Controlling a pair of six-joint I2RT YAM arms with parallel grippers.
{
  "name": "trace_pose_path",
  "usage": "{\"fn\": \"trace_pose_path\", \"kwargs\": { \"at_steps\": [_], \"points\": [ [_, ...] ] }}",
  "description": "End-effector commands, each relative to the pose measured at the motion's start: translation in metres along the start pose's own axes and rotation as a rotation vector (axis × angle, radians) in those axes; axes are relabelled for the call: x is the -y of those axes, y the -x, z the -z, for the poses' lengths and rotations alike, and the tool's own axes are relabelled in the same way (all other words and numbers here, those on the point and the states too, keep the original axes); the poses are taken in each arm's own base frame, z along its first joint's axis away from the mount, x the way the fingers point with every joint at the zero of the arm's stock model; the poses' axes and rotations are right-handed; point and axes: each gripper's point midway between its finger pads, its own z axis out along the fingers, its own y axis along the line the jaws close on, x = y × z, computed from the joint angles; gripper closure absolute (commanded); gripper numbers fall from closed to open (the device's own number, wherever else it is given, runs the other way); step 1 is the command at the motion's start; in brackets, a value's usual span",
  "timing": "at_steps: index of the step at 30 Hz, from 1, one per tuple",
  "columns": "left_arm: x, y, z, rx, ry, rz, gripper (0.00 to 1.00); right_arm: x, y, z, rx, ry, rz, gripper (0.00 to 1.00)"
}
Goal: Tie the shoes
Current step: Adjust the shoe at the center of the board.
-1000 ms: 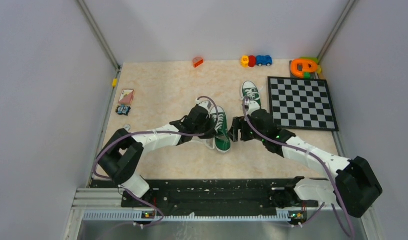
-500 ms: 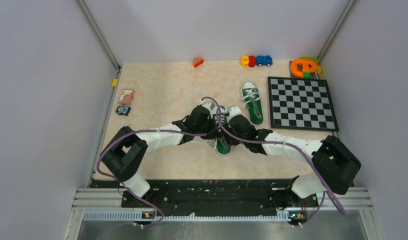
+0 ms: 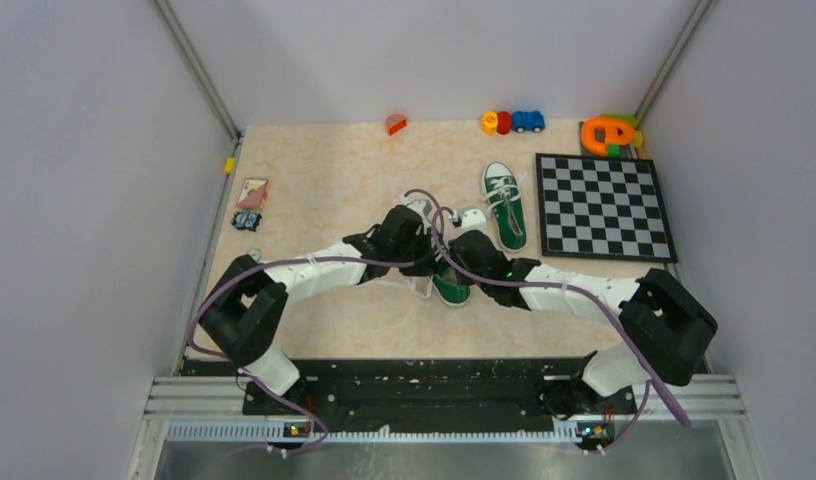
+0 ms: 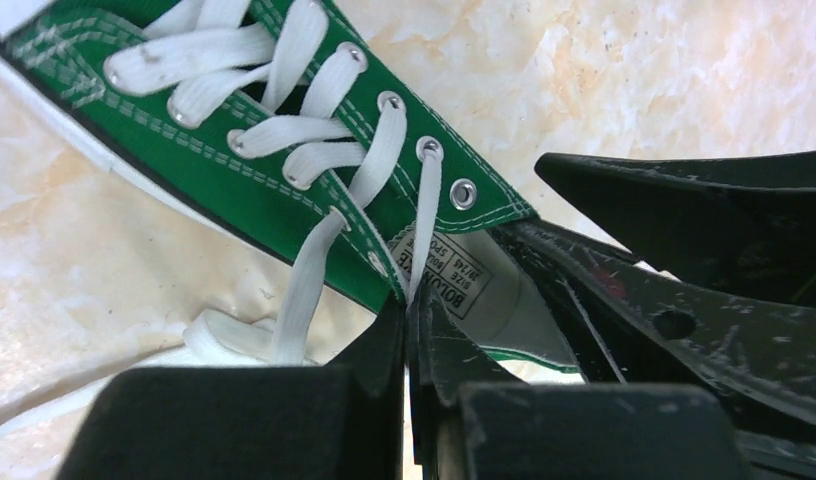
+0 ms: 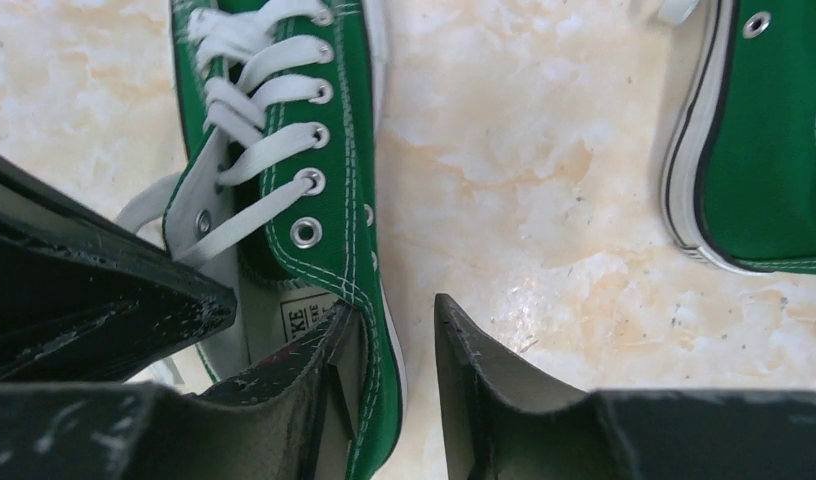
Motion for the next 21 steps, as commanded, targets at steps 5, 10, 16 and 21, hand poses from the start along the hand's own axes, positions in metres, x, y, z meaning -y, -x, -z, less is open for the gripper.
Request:
{"fn": "trace_pose_path", "kwargs": {
  "at_steps": [5, 10, 16, 21],
  "points": [
    [0.002, 0.009, 0.023, -0.034, 0.055, -0.069, 1.0, -0.008, 0.06, 0.006, 0.196, -0.005, -0.115, 0.7],
    [0.001, 0.007, 0.027, -0.068, 0.07, -0.087, 1.0, -0.026, 0.066, 0.003, 0.217, 0.085, -0.125, 0.79],
    [-0.006, 0.016, 0.036, -0.094, 0.128, -0.091, 1.0, -0.029, 0.069, 0.011, 0.287, 0.141, -0.195, 1.0],
    [-0.005, 0.046, 0.045, -0.112, 0.237, -0.152, 1.0, -0.018, 0.077, 0.018, 0.364, 0.109, -0.247, 1.0]
  ]
}}
